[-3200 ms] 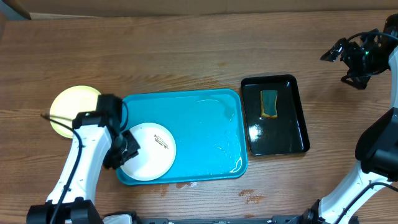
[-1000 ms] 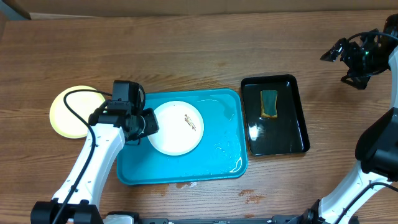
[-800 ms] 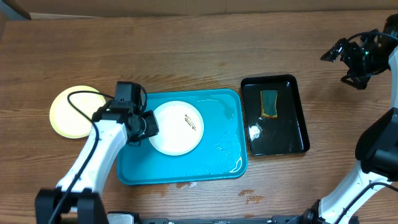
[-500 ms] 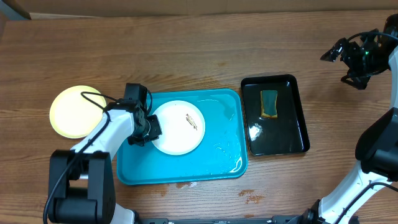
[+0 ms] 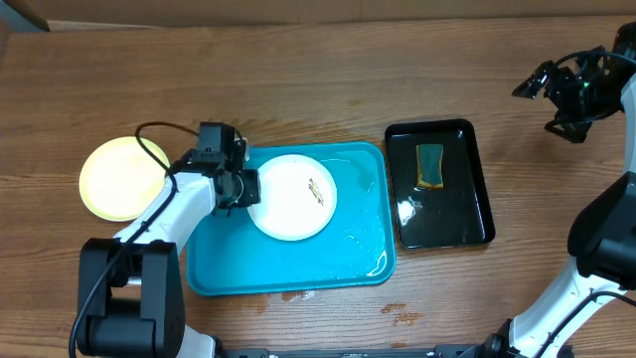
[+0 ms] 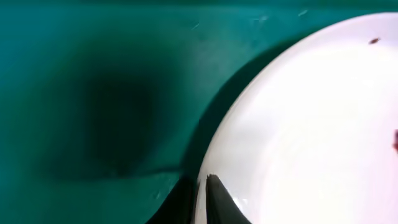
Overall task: Clean dirty plates on tray and stack at the side
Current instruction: 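Grip the white plate rim with the left gripper and pull it left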
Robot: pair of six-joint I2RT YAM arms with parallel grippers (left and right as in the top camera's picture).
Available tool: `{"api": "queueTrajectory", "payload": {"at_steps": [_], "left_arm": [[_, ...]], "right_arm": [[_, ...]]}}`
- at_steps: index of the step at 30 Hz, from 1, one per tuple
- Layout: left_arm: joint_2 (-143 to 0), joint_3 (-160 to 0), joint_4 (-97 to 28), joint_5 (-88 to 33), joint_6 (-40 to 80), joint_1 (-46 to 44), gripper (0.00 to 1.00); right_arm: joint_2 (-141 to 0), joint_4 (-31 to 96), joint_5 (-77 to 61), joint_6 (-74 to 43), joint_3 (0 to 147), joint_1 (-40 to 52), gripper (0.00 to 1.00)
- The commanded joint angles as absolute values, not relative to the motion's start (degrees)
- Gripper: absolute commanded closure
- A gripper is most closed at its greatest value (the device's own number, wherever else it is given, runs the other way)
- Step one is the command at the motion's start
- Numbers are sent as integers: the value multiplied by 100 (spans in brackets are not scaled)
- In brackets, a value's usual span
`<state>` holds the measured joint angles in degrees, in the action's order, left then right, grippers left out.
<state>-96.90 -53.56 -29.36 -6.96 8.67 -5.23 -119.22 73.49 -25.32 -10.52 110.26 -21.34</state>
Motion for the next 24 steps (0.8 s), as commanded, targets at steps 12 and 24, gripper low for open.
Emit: {"api": "queueTrajectory", "payload": {"at_steps": [12,24], "left_arm": [[-9776,-5509,-2995,-1015,620,-650,81],[-9776,-5509,-3691,-1507,840,-650,75]], "right_arm": [[-11896,7332,-2596,-1072,11183,-2134,0],[-11896,7231,-2670,-1074,11183,-2134,0]]}}
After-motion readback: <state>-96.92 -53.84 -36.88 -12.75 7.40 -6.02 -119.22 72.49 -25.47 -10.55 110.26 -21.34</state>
